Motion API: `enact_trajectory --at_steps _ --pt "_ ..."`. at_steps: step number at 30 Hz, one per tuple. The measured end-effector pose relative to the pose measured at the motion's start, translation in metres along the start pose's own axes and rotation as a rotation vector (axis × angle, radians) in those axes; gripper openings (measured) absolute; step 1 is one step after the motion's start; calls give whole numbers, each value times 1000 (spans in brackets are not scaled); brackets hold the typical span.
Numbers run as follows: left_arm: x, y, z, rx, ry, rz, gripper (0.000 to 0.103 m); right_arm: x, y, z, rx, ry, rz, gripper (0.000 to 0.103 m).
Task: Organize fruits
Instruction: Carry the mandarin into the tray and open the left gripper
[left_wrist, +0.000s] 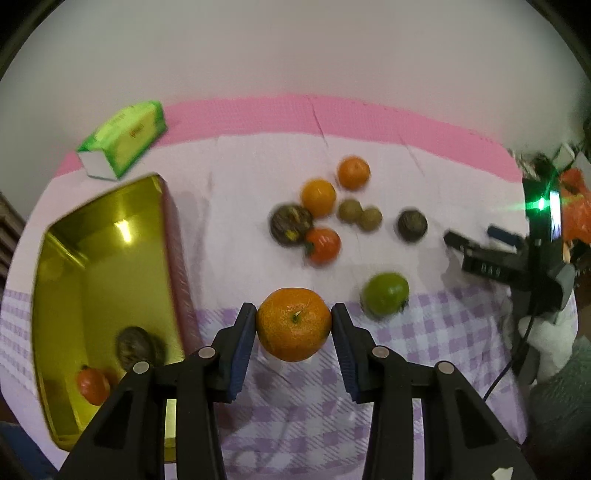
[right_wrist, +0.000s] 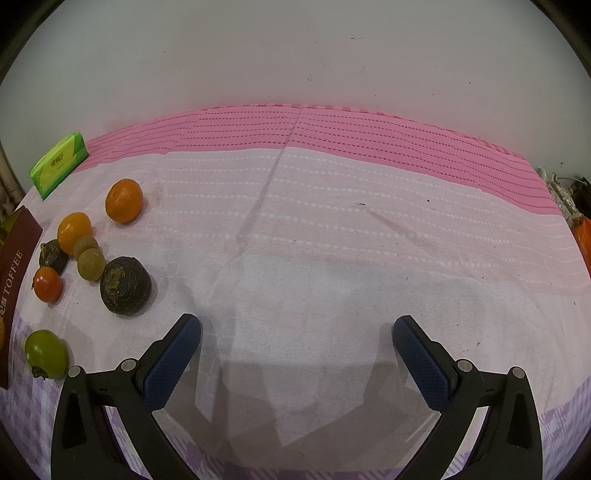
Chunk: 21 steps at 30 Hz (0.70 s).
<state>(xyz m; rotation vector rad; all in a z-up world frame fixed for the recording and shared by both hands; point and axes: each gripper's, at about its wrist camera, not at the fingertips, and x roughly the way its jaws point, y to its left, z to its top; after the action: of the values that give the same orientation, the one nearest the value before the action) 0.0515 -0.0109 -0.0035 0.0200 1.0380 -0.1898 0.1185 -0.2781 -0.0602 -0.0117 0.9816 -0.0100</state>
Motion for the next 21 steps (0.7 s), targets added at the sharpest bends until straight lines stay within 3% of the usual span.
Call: enact_trajectory --at_steps 9,16,21 --pt "-23 73 15 -113 -62 133 38 -1 0 -1 0 0 0 103" --pt "-14 136 5 -206 -18 232 38 -1 0 -1 0 0 0 103" --pt "-2 159 -5 -242 24 262 38 -1 0 -1 0 0 0 103"
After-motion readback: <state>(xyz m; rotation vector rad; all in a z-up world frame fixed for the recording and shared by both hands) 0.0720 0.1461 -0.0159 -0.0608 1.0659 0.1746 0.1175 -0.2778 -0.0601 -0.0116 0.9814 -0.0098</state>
